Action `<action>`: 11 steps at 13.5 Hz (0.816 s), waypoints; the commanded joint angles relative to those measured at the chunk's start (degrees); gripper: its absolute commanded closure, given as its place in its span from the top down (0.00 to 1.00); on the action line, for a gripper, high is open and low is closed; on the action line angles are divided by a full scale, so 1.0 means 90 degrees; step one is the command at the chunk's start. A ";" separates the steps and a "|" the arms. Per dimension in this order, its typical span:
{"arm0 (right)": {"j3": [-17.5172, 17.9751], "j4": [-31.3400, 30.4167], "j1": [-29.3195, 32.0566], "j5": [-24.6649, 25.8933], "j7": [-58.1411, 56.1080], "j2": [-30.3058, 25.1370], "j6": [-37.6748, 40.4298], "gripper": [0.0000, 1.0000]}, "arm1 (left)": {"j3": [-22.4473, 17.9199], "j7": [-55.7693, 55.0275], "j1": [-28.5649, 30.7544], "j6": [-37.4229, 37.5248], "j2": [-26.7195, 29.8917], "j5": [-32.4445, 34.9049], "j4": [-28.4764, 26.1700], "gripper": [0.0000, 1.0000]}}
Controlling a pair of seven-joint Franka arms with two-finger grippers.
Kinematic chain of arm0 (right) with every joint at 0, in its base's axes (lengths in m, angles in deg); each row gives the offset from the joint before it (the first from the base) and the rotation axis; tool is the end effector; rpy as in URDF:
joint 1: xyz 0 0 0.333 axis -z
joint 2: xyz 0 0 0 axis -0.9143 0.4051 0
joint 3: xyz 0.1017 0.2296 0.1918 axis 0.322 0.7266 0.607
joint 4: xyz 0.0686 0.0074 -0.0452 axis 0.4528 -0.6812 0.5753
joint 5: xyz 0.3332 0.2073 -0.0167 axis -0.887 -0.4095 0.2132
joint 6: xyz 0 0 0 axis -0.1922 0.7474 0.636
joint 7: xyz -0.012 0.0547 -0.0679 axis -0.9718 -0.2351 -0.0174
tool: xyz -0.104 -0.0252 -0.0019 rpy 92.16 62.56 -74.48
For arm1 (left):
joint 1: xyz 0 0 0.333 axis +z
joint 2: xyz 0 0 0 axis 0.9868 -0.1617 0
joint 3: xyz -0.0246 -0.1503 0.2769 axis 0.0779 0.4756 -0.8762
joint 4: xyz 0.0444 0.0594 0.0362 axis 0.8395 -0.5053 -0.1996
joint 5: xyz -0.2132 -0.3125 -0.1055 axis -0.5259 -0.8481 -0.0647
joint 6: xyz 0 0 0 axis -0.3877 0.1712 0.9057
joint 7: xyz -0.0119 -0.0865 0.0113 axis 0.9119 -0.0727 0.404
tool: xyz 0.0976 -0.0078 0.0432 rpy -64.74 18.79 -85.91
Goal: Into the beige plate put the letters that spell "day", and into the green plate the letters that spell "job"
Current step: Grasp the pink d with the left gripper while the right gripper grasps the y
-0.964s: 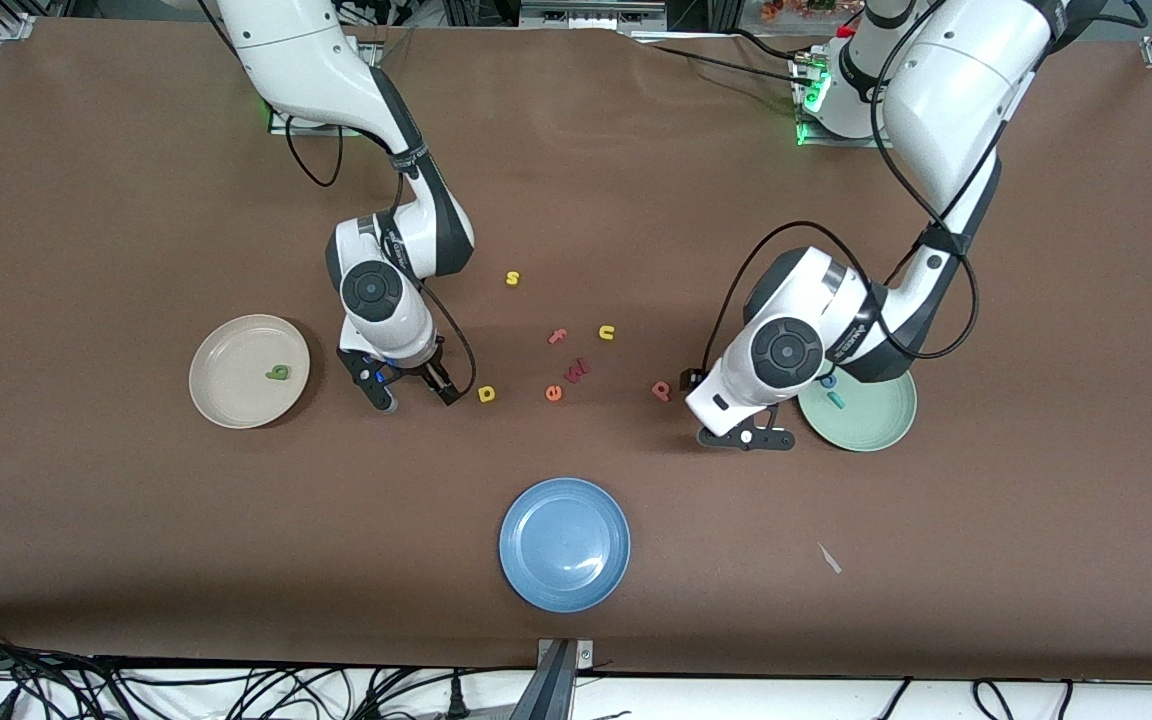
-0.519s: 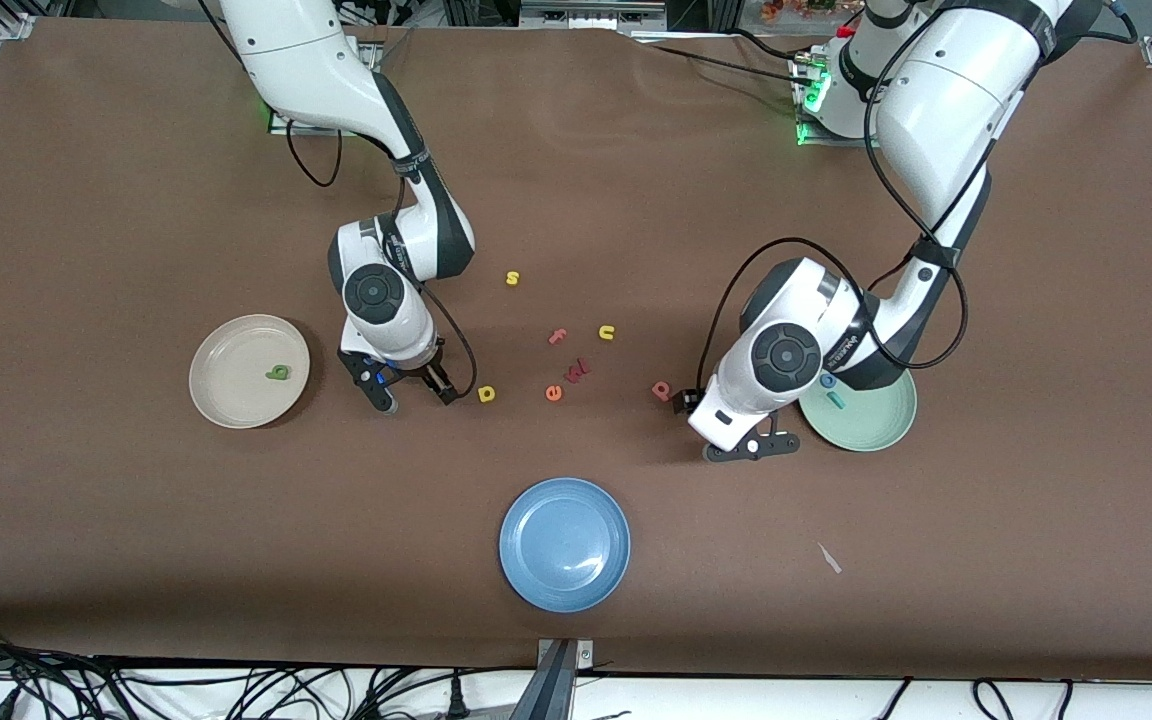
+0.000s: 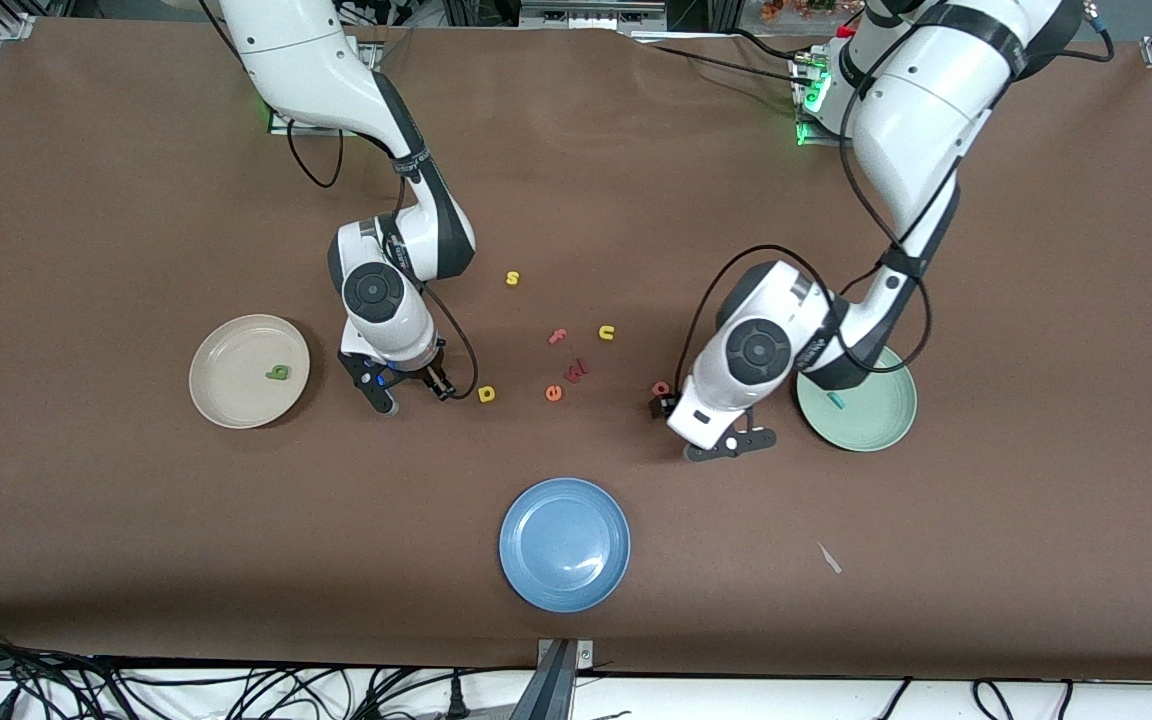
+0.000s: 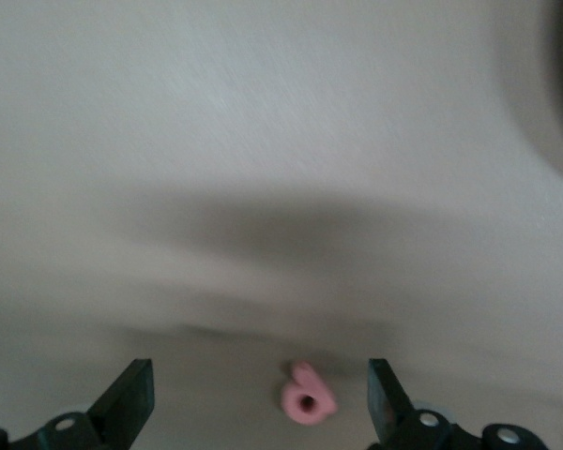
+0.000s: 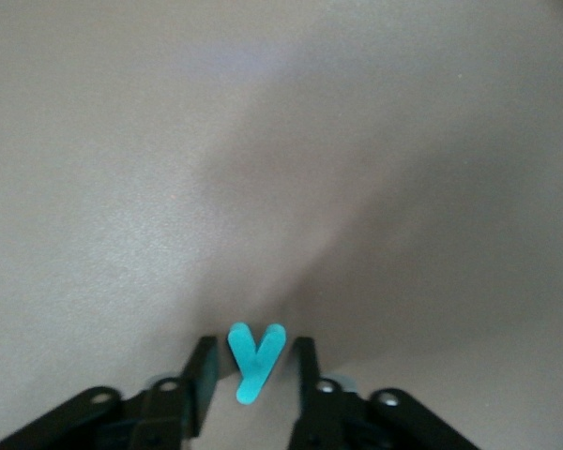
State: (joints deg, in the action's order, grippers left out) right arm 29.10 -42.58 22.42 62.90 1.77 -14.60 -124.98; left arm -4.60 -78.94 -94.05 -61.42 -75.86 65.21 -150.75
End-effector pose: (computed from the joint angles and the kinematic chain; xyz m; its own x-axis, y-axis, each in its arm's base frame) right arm 0.5721 0.2948 0.1789 0.6470 -0.7615 0.0395 -0.7619 -0.6477 -0.0061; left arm 0.6248 -0.3478 0.2101 0.9582 0.2683 -0.0995 0.2720 -0.9620 0.0252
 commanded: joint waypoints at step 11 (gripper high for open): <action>-0.0559 0.0425 0.0020 0.0018 -0.2646 -0.0348 0.1689 0.00 | -0.0616 -0.1591 -0.0791 -0.0069 -0.0280 -0.0045 -0.0013 0.52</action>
State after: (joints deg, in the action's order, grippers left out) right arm 26.09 -37.77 22.45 63.02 -12.61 -15.37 -113.45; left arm -9.70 -92.46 -100.71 -62.21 -78.19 65.21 -150.97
